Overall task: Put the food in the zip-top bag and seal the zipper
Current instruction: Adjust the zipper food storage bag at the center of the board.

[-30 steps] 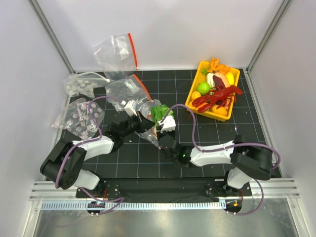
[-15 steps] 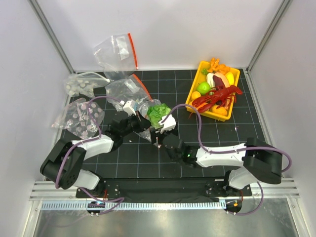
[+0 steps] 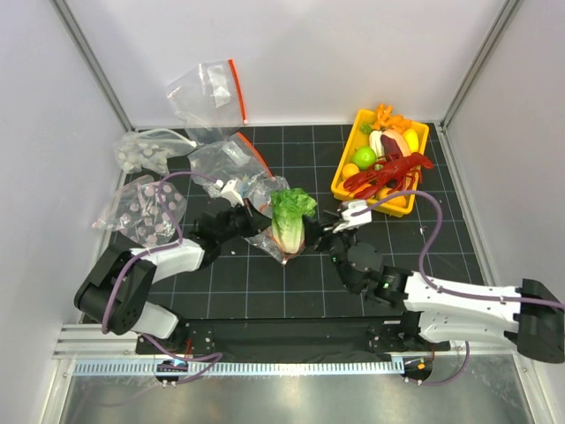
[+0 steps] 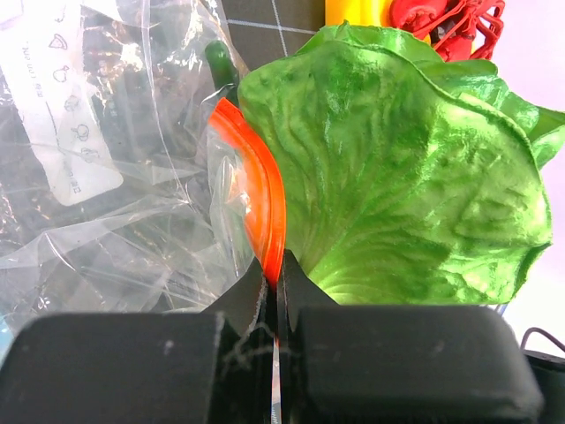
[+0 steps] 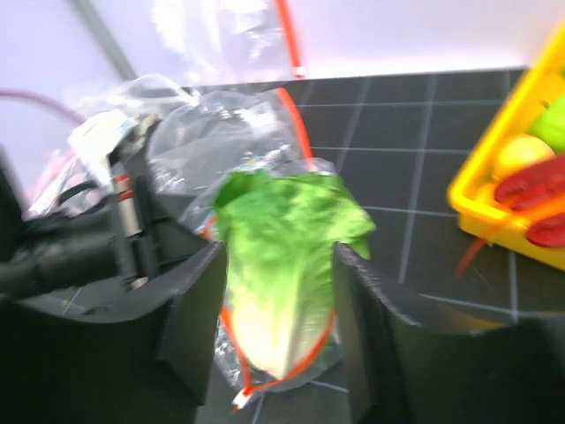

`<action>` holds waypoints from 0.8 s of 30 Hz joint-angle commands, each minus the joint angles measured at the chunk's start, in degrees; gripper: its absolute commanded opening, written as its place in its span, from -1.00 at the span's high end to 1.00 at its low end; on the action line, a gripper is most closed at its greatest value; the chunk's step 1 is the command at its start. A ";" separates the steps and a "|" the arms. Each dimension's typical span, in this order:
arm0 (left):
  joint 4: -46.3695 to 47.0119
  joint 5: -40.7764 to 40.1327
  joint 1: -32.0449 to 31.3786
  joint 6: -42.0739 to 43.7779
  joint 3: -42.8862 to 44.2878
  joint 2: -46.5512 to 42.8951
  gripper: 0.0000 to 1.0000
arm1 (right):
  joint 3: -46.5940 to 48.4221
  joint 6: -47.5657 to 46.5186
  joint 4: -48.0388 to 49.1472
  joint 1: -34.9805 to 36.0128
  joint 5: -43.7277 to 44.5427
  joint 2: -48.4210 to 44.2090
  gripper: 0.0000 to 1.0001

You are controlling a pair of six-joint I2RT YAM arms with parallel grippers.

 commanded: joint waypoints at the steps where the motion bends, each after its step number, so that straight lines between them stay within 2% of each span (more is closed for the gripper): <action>1: 0.52 -0.44 0.56 0.30 2.04 -0.30 1.00 | -1.38 12.68 -14.26 -6.60 -0.04 -3.98 -0.09; 3: 0.43 -0.36 0.56 0.30 2.13 -0.21 0.99 | -2.96 16.14 -17.35 -10.14 -5.67 -4.17 0.01; 4: 0.43 -0.36 0.56 0.21 2.13 -0.12 1.00 | -3.58 17.37 -17.71 -13.81 -7.60 -3.82 0.15; 8: 0.52 -0.09 0.56 -0.05 2.22 0.14 0.99 | -3.32 21.42 -19.56 -18.94 -16.13 1.70 0.31; 16: -0.54 -0.09 0.56 0.12 2.48 -0.39 1.00 | 3.09 22.22 -17.10 -19.30 -23.53 16.30 0.33; 21: -1.77 -0.89 0.56 0.65 2.66 -0.74 0.99 | 9.68 20.46 -20.70 -19.30 -18.79 21.67 0.28; 24: -2.12 -1.06 0.56 0.74 2.75 -0.91 1.00 | 10.65 20.37 -19.13 -19.30 -20.36 23.16 0.27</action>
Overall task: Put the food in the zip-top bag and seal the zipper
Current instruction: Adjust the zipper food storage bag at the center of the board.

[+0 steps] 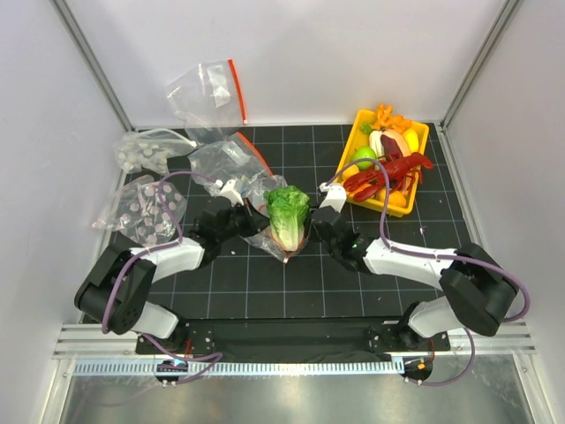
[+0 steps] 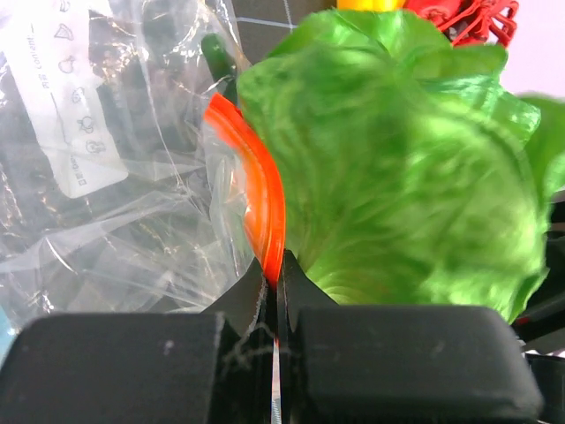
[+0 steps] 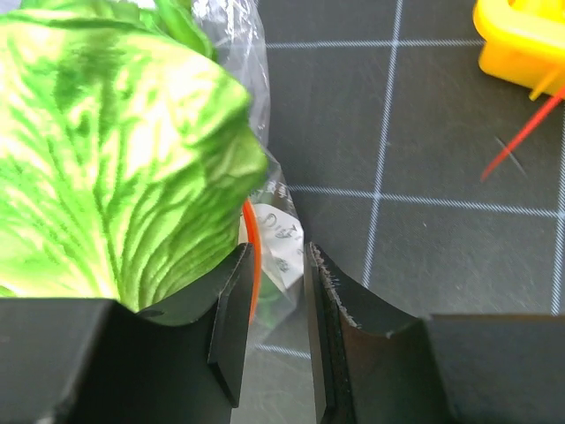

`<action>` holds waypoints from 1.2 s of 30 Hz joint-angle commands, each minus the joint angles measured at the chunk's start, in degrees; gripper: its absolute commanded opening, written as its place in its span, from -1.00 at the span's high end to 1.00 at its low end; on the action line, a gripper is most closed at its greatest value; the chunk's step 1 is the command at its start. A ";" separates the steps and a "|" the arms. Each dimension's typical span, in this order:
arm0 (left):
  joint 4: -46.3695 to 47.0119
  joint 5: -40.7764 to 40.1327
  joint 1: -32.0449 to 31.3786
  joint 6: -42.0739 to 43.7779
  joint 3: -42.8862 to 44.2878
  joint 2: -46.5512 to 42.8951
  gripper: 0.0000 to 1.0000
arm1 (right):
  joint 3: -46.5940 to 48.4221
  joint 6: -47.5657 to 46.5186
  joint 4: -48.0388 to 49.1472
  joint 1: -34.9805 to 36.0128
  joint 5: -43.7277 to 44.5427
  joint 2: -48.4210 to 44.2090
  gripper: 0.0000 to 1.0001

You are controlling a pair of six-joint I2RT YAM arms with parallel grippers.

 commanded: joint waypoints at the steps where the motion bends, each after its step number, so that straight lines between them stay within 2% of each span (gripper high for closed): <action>1: -0.15 -0.82 0.36 0.72 1.87 -1.02 1.00 | 2.55 0.02 1.95 -0.17 -0.26 0.78 0.27; 15: -0.77 -0.65 0.36 0.81 2.22 -0.76 1.00 | 2.55 0.99 5.63 -0.09 -8.35 3.96 0.22; 19: -0.77 -0.38 0.36 0.72 2.40 -0.58 1.00 | 0.79 0.99 6.95 -0.17 -8.34 2.37 0.19; 24: -1.12 0.06 0.36 0.81 2.66 -0.41 0.99 | 0.26 0.64 8.54 0.62 -8.44 1.84 -0.03; 27: -1.21 -0.03 0.36 0.89 2.66 -0.50 1.00 | 0.35 0.03 7.75 1.93 -5.63 1.05 -0.14; 36: -1.82 -0.38 0.36 1.07 2.75 -0.85 1.00 | -1.85 -0.68 8.72 4.22 -2.37 -1.85 -0.12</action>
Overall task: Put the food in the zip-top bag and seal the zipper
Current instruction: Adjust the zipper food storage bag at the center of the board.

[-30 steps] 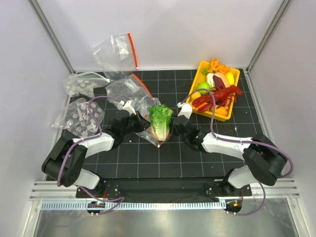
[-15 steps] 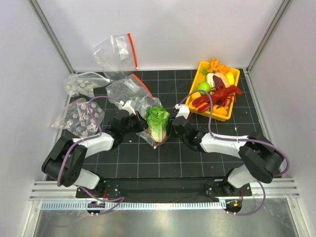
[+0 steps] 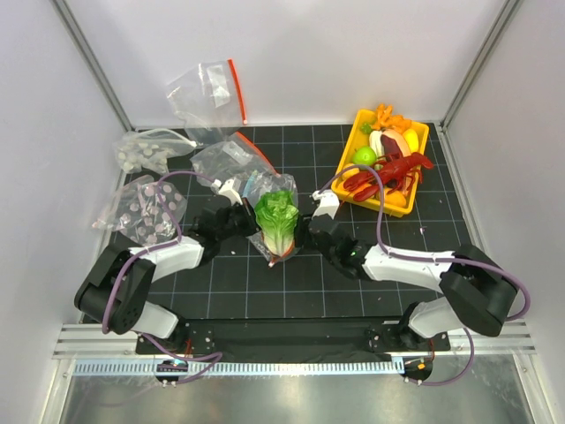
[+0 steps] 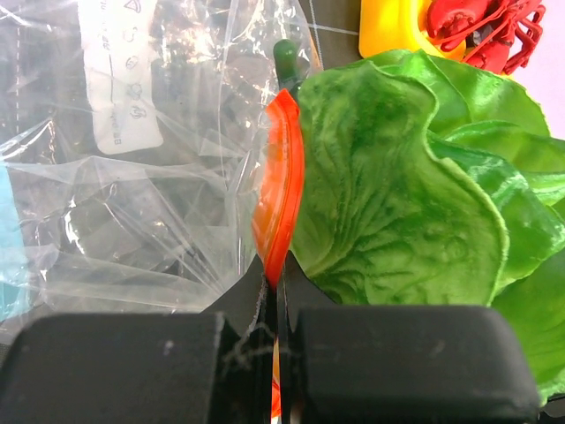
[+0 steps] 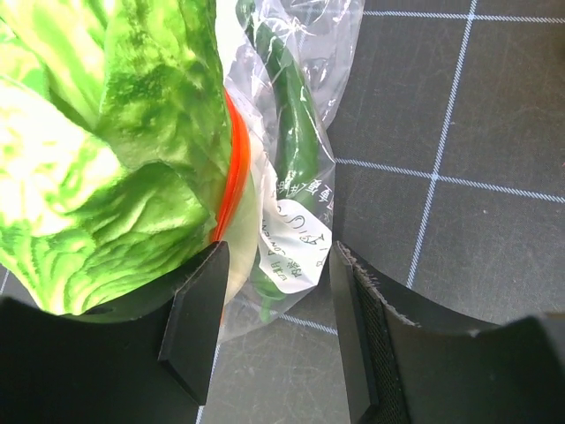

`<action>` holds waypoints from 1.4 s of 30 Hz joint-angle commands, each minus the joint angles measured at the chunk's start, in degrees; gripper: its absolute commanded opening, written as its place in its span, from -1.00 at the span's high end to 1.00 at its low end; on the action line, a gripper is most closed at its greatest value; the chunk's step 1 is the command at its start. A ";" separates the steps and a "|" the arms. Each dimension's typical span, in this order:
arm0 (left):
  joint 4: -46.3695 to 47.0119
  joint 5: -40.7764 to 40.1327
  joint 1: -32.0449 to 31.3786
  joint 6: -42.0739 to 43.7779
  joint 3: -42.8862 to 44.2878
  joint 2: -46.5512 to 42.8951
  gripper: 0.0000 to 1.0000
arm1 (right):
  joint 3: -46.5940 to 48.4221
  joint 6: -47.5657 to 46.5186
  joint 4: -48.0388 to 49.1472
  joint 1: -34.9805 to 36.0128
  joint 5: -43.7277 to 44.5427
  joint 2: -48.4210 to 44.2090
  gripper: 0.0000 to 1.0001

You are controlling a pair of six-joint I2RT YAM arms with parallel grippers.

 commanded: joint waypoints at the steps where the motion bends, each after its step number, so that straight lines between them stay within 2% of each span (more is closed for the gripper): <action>1: 0.93 0.60 -0.12 0.90 2.16 -0.85 1.00 | -0.36 0.28 5.11 0.88 0.76 -2.22 -0.12; 15: -0.30 0.25 -0.12 0.98 2.69 -0.76 1.00 | -4.40 0.20 7.31 1.67 1.73 -8.02 -0.04; 30: -0.30 0.69 -0.03 0.72 2.78 -0.50 1.00 | 6.13 0.72 4.15 1.93 0.58 7.26 0.00; 32: -0.39 0.69 -0.12 0.55 2.86 -0.32 0.99 | 7.19 0.72 3.01 1.93 1.19 8.41 0.06; 35: -0.65 1.13 -0.12 0.63 3.21 -0.41 0.99 | 9.12 0.37 0.90 2.02 3.12 9.29 0.34; 36: -1.69 1.30 -0.12 0.89 3.48 -0.84 0.99 | 9.48 -0.15 -0.15 2.46 4.78 8.60 0.52; 38: -3.72 1.31 -0.20 1.77 4.70 -1.55 0.99 | 10.18 -0.77 -2.71 3.16 9.18 7.36 0.68; 39: -6.42 0.52 -0.29 2.21 5.23 -3.12 1.00 | 10.44 -1.47 -3.32 3.60 10.15 6.66 0.98; 42: -18.28 -3.51 -0.56 1.95 9.70 -6.72 1.00 | 12.99 -2.09 -7.79 3.60 9.90 3.85 0.98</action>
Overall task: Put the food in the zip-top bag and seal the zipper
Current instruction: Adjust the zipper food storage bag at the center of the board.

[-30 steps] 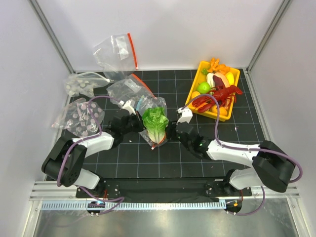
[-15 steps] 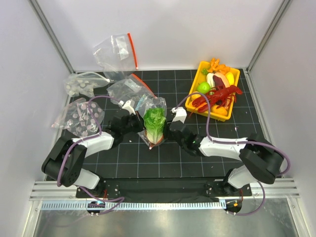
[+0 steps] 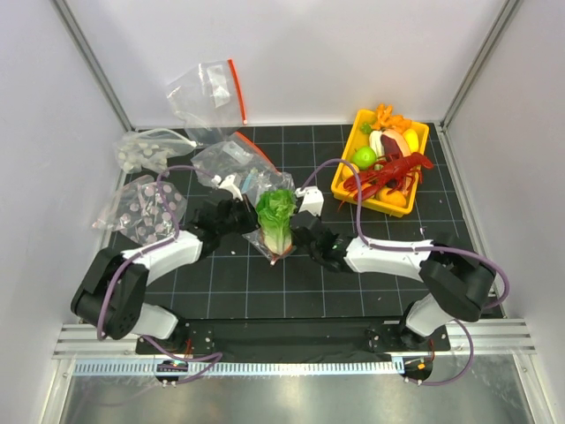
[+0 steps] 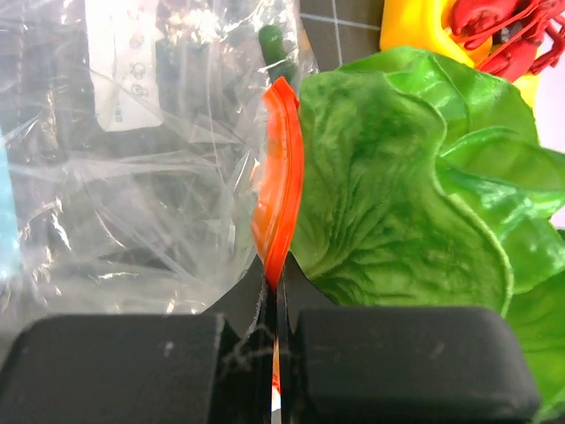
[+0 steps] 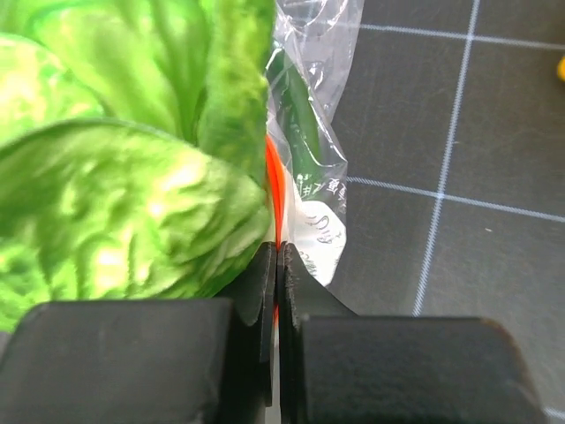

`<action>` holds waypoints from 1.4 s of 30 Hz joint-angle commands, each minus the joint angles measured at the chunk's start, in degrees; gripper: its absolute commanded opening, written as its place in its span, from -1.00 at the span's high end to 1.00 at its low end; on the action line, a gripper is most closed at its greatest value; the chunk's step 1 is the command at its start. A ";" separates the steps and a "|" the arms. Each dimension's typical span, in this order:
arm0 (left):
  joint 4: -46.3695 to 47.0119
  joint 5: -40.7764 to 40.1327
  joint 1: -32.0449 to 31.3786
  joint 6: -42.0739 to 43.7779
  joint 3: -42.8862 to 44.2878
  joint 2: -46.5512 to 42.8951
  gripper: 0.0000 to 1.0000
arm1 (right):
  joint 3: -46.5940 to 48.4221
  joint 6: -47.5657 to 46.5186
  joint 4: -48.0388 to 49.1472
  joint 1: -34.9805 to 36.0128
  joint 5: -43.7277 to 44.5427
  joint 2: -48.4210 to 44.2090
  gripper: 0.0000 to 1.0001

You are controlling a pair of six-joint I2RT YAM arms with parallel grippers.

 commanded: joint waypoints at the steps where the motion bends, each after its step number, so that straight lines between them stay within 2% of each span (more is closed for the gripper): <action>1: -11.13 -2.20 -0.67 0.81 6.74 -5.97 0.99 | 5.58 -1.45 -6.35 0.59 2.55 -5.75 0.98; 2: -15.77 -2.20 -0.67 0.29 8.84 -6.76 1.00 | 8.03 -1.63 -8.74 0.59 2.20 -6.11 0.98; 8: -28.71 -1.84 -0.75 -0.24 14.82 -13.88 1.00 | 18.23 -3.39 -25.00 -0.46 3.51 -7.26 0.98; 13: -32.26 -2.99 -0.75 -1.11 15.72 -20.29 0.99 | 21.67 -3.83 -28.80 -5.20 4.21 -6.56 0.98; 14: -32.26 -2.81 -0.84 -1.38 15.89 -20.48 1.00 | 22.55 -3.92 -30.19 -5.30 7.26 -4.55 0.98; 17: -33.83 -3.77 -0.84 -1.73 18.61 -18.30 1.00 | 28.43 -4.18 -33.36 -3.47 10.80 0.02 0.98; 19: -35.67 -4.21 -2.32 -1.65 22.11 -15.83 0.99 | 31.94 -4.45 -33.89 -1.10 17.20 4.16 0.99; 23: -40.77 -14.65 -7.59 1.34 29.07 -6.88 1.00 | 40.12 -3.92 -38.45 2.87 27.40 11.45 0.98; 25: -43.05 -19.15 -7.96 2.22 31.35 -5.02 1.00 | 43.72 -3.13 -42.94 3.31 30.31 14.44 0.98; 28: -45.17 -24.77 -7.79 3.98 31.98 -4.74 0.99 | 42.43 -3.21 -43.83 2.79 31.99 12.45 0.98; 33: -45.96 -27.86 -7.09 3.98 31.62 -7.90 1.00 | 36.80 -5.32 -38.82 0.94 31.72 4.80 0.98; 38: -45.61 -25.41 -5.77 3.19 31.62 -8.79 1.00 | 33.28 -7.51 -35.40 1.03 33.31 -1.09 0.98; 42: -46.23 -21.81 -5.59 2.49 35.30 -7.82 1.00 | 33.89 -8.75 -35.47 0.94 26.39 -4.79 0.98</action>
